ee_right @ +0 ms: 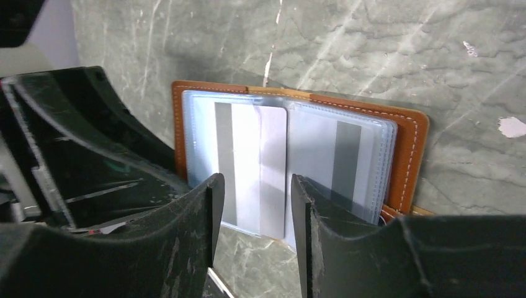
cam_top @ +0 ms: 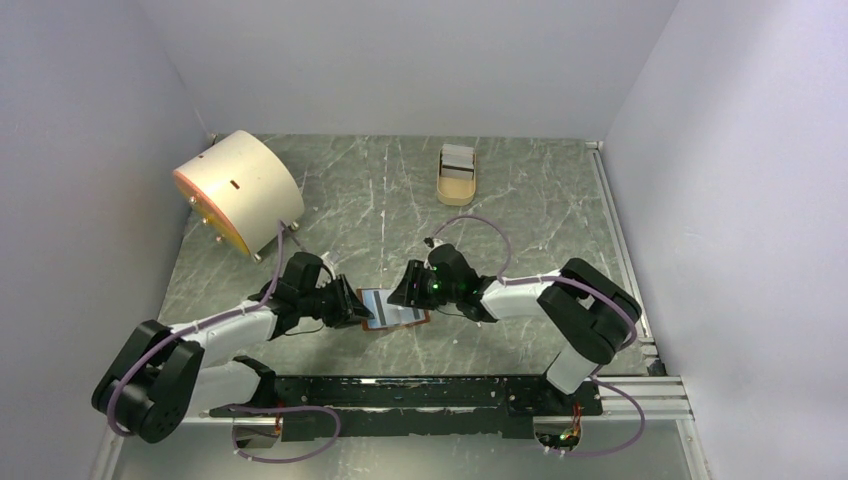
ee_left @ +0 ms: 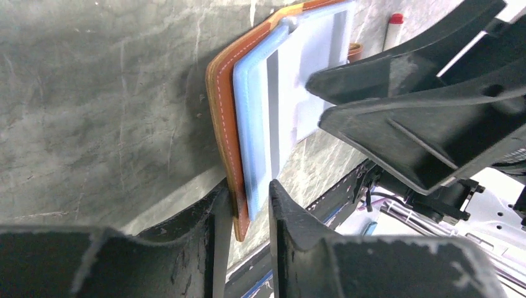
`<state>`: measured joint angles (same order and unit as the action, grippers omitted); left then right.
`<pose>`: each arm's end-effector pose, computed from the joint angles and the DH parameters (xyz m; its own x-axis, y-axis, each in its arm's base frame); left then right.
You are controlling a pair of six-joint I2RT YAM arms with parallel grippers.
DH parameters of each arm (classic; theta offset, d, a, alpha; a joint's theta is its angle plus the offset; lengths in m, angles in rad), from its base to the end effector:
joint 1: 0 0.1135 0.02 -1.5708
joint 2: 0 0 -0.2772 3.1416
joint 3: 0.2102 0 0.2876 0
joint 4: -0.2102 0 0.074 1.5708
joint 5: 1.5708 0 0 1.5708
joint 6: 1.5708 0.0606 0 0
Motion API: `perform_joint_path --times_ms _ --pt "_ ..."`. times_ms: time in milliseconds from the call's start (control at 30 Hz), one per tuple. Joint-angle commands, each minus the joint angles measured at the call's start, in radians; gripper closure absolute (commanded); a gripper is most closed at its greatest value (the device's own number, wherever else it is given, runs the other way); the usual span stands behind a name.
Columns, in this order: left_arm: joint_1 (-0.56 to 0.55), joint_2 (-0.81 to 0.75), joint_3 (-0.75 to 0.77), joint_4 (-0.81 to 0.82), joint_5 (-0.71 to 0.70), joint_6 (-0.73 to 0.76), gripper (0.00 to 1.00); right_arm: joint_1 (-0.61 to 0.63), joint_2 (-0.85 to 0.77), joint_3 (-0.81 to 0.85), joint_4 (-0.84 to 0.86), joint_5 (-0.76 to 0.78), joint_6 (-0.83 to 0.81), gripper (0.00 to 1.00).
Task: Put the credit cards into the card holder
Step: Insert the credit card into the card holder.
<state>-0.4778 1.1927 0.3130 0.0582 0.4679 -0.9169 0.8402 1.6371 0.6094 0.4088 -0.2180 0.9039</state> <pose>0.1921 -0.1302 0.0989 -0.9378 -0.3122 -0.1522 -0.1005 0.6634 -0.7415 0.2195 0.2646 0.1030 -0.9032 0.1416 -0.4052 -0.2183 0.6613 0.7176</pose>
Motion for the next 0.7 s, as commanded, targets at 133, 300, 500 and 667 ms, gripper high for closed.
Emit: perform_joint_path --times_ms 133,300,500,667 --pt "0.014 -0.051 -0.019 -0.002 -0.026 0.002 0.71 0.03 0.079 0.036 0.002 0.022 -0.021 0.52" --pt "0.015 -0.009 -0.005 0.028 0.007 0.02 0.68 0.053 0.093 0.016 0.104 -0.002 0.043 0.52" --pt "0.015 -0.017 0.007 0.026 0.012 0.029 0.67 0.054 0.12 -0.047 0.329 -0.079 0.135 0.52" --pt "0.015 -0.037 0.017 0.01 0.012 0.031 0.65 0.052 0.174 -0.099 0.485 -0.114 0.208 0.56"
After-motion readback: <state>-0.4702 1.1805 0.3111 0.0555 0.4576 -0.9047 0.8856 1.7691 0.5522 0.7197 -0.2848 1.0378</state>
